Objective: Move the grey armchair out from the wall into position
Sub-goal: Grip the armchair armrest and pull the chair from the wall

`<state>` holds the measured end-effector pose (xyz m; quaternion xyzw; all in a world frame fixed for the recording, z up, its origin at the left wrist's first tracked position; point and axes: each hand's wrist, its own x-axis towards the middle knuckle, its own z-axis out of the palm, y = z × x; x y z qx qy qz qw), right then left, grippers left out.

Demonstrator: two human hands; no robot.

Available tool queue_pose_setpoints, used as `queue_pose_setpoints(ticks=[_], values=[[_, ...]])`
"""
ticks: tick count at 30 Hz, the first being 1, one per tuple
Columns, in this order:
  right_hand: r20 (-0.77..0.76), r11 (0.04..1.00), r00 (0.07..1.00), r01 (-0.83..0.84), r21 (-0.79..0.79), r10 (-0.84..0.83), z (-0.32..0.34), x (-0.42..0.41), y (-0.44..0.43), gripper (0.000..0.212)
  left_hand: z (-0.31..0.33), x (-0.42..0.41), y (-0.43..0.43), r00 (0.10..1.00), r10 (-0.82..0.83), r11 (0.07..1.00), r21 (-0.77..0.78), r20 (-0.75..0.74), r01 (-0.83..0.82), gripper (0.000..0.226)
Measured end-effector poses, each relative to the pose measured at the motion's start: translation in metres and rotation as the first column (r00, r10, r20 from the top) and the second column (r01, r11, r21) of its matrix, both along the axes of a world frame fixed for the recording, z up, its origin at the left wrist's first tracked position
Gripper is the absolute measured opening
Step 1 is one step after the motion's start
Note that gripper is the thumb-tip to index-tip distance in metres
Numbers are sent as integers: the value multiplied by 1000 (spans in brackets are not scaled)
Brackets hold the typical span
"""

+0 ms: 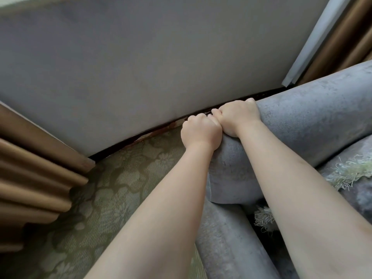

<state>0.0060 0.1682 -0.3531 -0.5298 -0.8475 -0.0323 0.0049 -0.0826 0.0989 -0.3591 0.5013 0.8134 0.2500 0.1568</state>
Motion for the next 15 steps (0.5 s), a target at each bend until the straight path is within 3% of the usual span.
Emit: queue_pose_setpoints(ticks=[15], values=[[69, 1000, 998, 1, 17, -2, 13, 12, -30, 50, 16, 15, -30, 1000, 22, 1000, -2, 0, -22, 41]])
